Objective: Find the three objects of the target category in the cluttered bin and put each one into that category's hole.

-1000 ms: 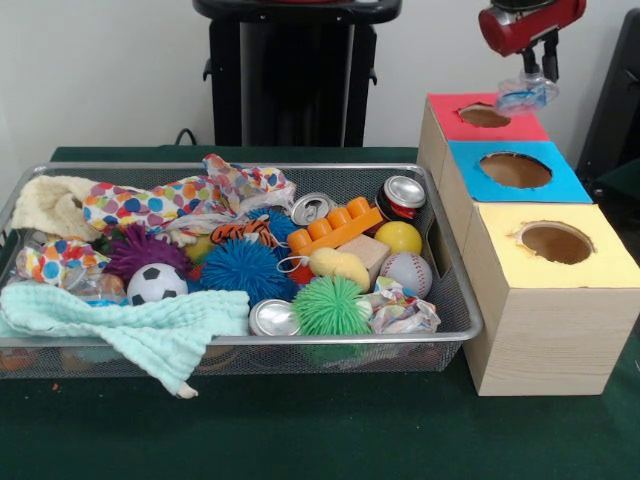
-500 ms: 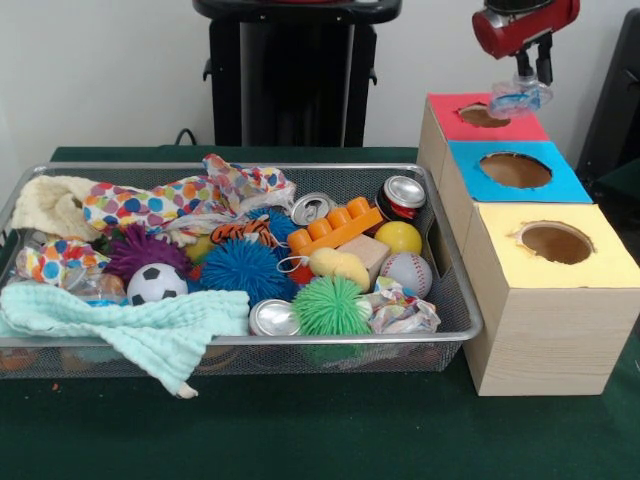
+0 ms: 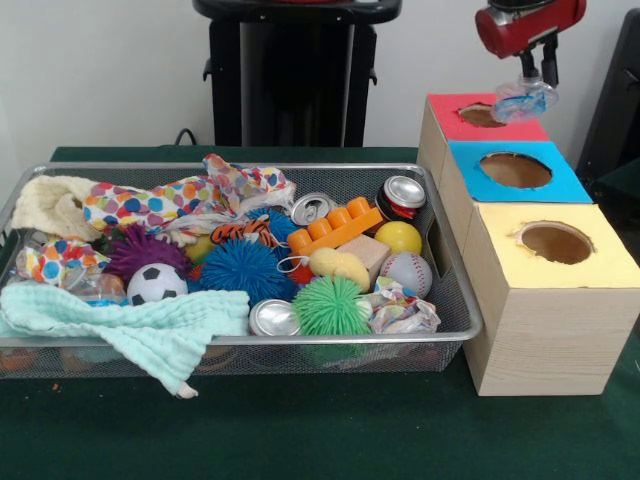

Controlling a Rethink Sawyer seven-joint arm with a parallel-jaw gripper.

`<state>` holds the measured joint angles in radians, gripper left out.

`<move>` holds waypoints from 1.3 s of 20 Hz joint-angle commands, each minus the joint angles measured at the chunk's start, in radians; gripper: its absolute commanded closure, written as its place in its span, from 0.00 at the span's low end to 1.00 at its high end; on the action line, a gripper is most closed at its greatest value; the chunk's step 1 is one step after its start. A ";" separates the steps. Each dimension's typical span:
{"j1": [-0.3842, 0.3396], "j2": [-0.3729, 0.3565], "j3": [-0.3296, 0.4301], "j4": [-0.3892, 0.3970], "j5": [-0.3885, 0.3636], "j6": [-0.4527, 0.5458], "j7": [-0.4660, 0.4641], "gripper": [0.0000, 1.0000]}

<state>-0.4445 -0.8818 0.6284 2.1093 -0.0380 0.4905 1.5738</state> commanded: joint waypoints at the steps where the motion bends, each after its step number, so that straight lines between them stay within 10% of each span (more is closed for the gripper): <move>1: 0.007 -0.014 -0.040 -0.102 0.044 0.097 0.134 1.00; 26: 0.054 0.122 -0.127 -0.141 -0.043 -0.042 0.111 1.00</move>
<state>-0.3868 -0.8185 0.5602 2.0095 -0.0449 0.4905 1.5738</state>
